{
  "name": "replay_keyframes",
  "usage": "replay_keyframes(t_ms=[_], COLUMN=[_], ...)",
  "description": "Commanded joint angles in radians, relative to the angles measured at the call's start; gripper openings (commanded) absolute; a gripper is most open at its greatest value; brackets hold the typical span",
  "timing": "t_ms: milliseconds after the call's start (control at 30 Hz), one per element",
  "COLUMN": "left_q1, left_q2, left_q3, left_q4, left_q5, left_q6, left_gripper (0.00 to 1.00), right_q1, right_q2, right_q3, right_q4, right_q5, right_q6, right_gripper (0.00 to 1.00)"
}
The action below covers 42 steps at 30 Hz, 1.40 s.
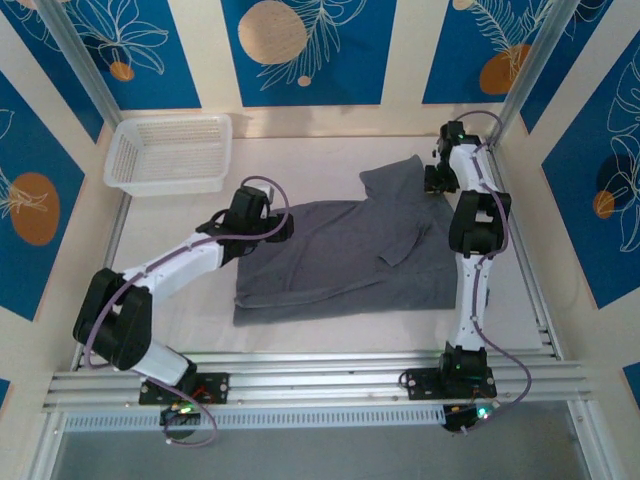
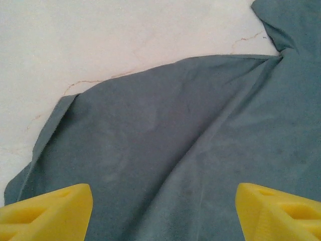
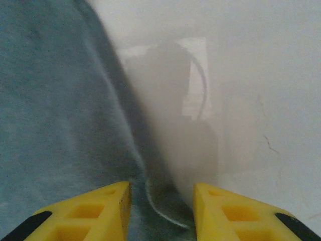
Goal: Fold the inside-out t-shirt
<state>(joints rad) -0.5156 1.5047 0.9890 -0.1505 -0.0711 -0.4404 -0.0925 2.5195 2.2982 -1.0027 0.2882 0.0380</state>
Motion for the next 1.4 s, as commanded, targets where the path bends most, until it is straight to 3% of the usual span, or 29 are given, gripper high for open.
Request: replay_keyframes(t_ms=[0,133,367,500,600,700,767,867,1067,1167,1367], left_q1=[0.011,0.012,0.021,0.033,0.049,0.074,0.088,0.106,0.111,0.113,0.122], left_q2=[0.024,0.039,0.080,0.112,0.169,0.267,0.327,0.420,0.595,0.675,0.721], left_q3=[0.026,0.033,0.085,0.144,0.223,0.349,0.424,0.545,0.754,0.830,0.835], left_q4=[0.012,0.016,-0.038,-0.091,-0.169,-0.296,-0.358,-0.448,-0.566,-0.633,-0.653], left_q5=[0.036,0.031,0.004,-0.033,-0.052,-0.073,-0.085,-0.101,-0.174,-0.220,-0.208], left_q6=[0.019,0.014,0.012,0.009,0.003,-0.021,-0.027,-0.033,0.003,0.009,0.000], left_gripper=[0.75,0.75,0.75,0.73,0.72,0.68,0.66,0.64,0.58,0.55,0.54], right_q1=[0.002,-0.002,-0.009,-0.010,-0.009,-0.010,-0.010,-0.007,-0.019,-0.026,-0.024], right_q2=[0.004,0.019,0.053,0.080,0.084,0.073,0.038,-0.084,-0.376,-0.418,-0.407], right_q3=[0.045,0.061,0.077,0.120,0.141,0.166,0.178,0.101,-0.262,-0.334,-0.362], right_q4=[-0.024,-0.028,-0.033,-0.044,-0.049,-0.062,-0.071,-0.018,0.208,0.228,0.220], right_q5=[-0.064,-0.101,-0.085,-0.081,-0.087,-0.079,-0.078,-0.073,-0.093,-0.124,-0.143], right_q6=[-0.028,-0.027,-0.021,-0.017,-0.011,-0.001,0.021,0.072,0.201,0.217,0.207], right_gripper=[0.38,0.45,0.44,0.36,0.23,0.02,0.00,0.00,0.00,0.00,0.00])
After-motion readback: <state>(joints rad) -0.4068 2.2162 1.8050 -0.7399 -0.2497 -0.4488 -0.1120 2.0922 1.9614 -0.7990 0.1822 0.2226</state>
